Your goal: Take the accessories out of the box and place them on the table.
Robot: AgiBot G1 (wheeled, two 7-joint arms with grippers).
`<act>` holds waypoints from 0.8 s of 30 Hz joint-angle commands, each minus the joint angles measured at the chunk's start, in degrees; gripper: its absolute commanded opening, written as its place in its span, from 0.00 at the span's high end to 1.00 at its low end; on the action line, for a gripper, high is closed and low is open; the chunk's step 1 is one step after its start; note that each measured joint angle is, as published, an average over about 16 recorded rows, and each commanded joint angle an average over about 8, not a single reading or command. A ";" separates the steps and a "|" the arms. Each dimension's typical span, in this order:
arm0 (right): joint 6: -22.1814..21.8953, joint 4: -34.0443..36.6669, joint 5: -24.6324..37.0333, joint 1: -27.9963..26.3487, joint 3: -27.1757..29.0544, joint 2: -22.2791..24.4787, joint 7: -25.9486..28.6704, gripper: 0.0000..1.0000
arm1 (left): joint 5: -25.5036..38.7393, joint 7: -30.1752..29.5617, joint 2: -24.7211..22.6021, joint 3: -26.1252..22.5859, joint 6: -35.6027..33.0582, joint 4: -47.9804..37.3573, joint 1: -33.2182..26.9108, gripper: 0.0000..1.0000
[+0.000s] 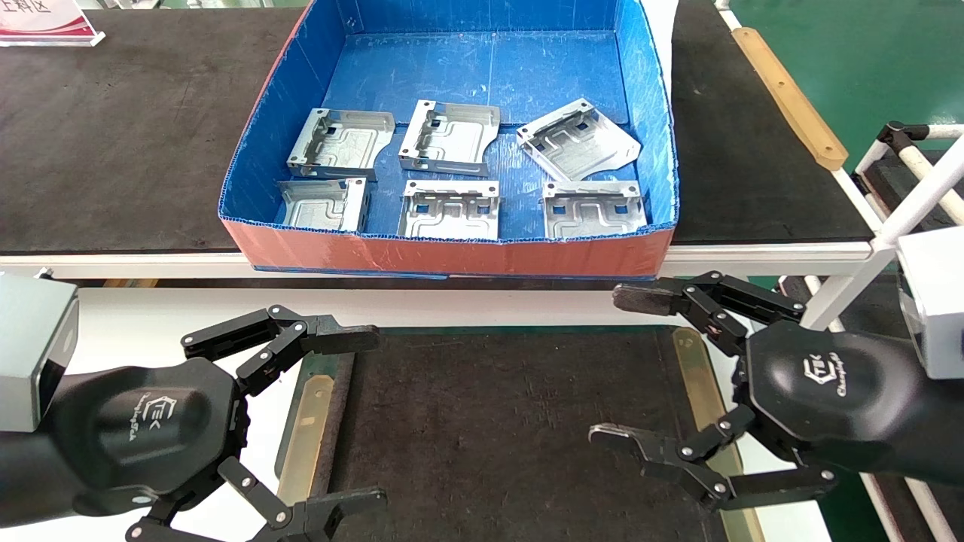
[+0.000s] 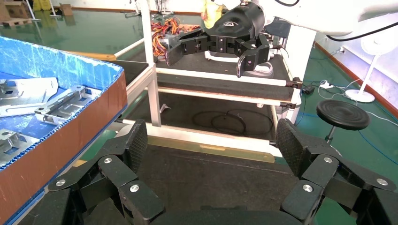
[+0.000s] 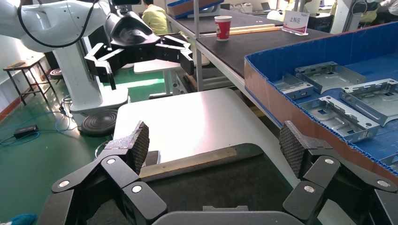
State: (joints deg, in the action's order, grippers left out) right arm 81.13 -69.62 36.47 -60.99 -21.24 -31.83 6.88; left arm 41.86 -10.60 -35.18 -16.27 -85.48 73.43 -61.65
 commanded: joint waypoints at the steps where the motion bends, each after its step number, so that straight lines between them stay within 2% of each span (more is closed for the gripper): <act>1: 0.00 0.00 0.00 0.00 0.00 0.00 0.00 0.00 | 0.00 0.00 0.00 0.00 0.00 0.00 0.00 0.00; 24: 0.00 0.00 0.00 0.00 0.00 0.00 0.00 0.00 | 0.01 -0.03 0.01 0.05 0.08 -0.04 0.01 0.00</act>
State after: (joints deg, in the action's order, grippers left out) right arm 81.13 -69.62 36.47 -60.99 -21.24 -31.83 6.88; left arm 42.23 -10.75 -35.36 -16.26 -84.54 73.35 -61.67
